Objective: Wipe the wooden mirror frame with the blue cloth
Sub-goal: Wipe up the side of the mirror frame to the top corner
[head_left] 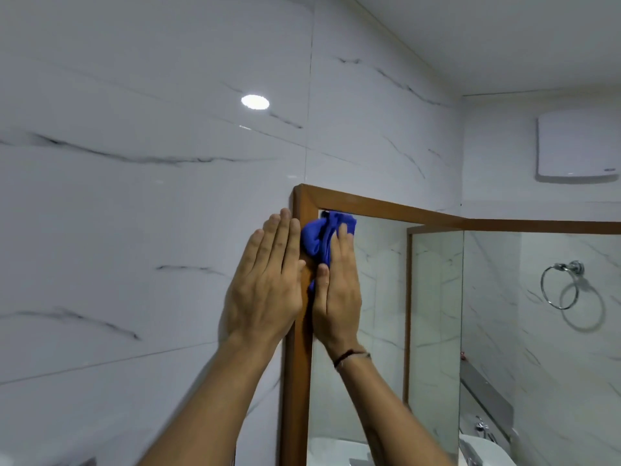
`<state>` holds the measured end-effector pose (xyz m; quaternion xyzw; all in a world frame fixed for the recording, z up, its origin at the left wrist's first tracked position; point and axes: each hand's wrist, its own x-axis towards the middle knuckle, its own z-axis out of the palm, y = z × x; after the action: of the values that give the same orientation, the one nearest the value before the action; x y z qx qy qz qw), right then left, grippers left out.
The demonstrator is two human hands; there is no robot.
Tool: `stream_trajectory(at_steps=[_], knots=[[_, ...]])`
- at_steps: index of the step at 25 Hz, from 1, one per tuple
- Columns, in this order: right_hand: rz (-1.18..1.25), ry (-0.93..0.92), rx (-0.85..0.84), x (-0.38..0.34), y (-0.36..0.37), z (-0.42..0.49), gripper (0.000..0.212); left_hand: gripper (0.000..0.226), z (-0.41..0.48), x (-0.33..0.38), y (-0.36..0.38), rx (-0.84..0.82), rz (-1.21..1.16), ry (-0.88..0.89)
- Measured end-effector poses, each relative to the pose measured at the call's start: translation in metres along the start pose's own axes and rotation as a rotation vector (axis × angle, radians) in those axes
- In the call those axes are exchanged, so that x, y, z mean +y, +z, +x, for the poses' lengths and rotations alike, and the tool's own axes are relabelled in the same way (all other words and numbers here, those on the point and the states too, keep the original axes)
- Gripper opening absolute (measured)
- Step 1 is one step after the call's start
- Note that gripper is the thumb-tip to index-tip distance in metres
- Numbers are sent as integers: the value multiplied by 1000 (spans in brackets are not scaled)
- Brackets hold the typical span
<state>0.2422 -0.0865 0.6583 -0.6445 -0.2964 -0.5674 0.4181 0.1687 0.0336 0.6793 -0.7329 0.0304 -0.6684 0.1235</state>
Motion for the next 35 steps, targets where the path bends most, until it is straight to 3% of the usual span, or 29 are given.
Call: stream_trajectory(at_steps=[3, 6, 8, 10, 13, 16, 21, 25, 28, 32, 35], knots=[[-1, 21, -28, 12, -4, -112, 67, 65, -3, -4, 4, -24, -18, 30], [-109, -128, -4, 28, -11, -200, 65, 65, 0, -1, 6, -9, -59, 2], [-158, -199, -29, 33, -9, -176, 66, 64, 0, 2, 9, 16, -68, 0], [-115, -132, -52, 15, -7, -100, 73, 65, -2, 0, 14, 23, -40, 19], [-93, -84, -52, -2, -6, 14, 66, 64, -3, 3, 11, 12, -16, 17], [-57, -124, -40, 7, -1, 32, 65, 64, -2, 3, 11, 18, -3, 10], [21, 12, -79, 22, 0, -113, 65, 66, -4, -1, 15, 14, -33, 1], [-52, 55, -150, 32, -9, -231, 89, 65, -3, 0, 16, 13, -58, -7], [-46, -21, -112, 25, -9, -191, 87, 65, -2, 0, 18, 33, -66, -15], [39, -52, -12, -1, -1, -37, 67, 65, -3, 3, 17, 33, -49, 3], [-8, -140, -20, 8, -5, 30, 61, 65, -5, 1, 13, 17, -43, 4]])
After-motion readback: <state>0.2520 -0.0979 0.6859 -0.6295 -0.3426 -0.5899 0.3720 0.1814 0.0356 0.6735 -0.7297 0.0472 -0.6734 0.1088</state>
